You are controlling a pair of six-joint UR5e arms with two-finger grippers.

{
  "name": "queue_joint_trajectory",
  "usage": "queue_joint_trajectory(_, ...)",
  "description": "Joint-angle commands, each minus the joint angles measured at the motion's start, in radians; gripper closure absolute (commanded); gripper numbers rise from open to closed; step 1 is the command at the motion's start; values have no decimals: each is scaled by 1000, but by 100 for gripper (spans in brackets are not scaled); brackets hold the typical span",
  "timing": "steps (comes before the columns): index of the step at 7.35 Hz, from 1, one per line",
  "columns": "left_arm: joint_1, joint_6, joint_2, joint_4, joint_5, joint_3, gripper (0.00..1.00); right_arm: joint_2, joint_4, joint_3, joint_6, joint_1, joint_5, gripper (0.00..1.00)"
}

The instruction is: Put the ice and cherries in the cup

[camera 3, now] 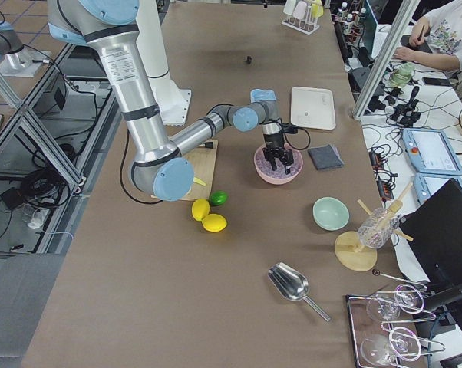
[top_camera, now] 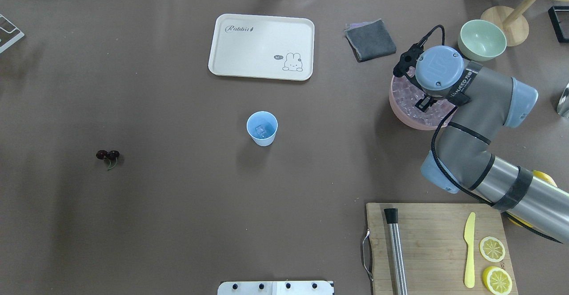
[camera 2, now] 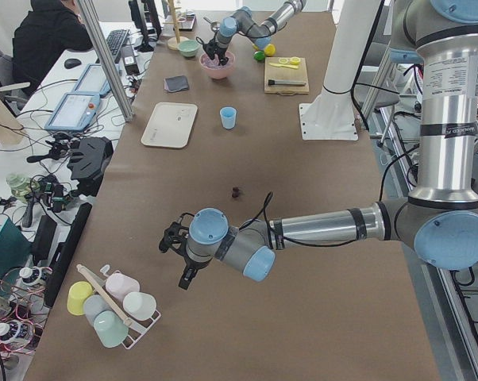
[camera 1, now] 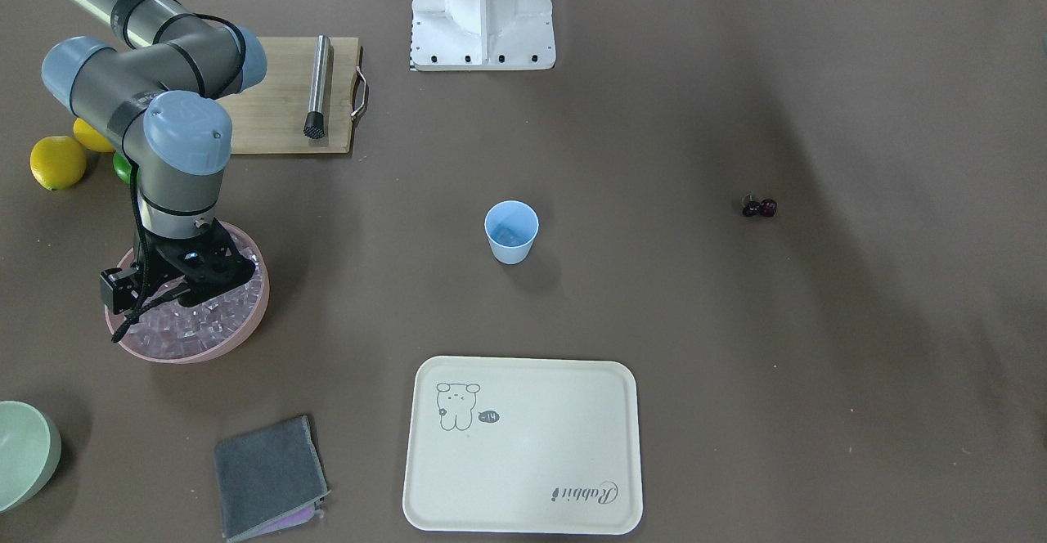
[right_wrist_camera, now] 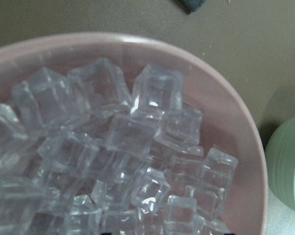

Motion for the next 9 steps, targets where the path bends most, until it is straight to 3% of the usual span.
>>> queue_joint_trajectory(1, 0, 0, 0, -1, 0, 10, 2, 4, 0, 0, 0, -4, 0, 63)
queue_joint_trajectory(4, 0, 0, 3, -2, 0, 15, 2, 4, 0, 9, 0, -6, 0, 73)
queue_joint_trajectory(6, 0, 0, 3, -2, 0, 18, 2, 5, 0, 25, 2, -4, 0, 97)
queue_joint_trajectory(7, 1, 2, 3, -2, 0, 19, 2, 8, -3, 41, 2, -4, 4, 99)
queue_joint_trajectory(8, 0, 0, 3, -2, -2, 18, 2, 14, -3, 40, 2, -4, 5, 88)
queue_joint_trajectory(9, 0, 2, 3, -2, -2, 18, 2, 16, -3, 40, 2, 3, 5, 43)
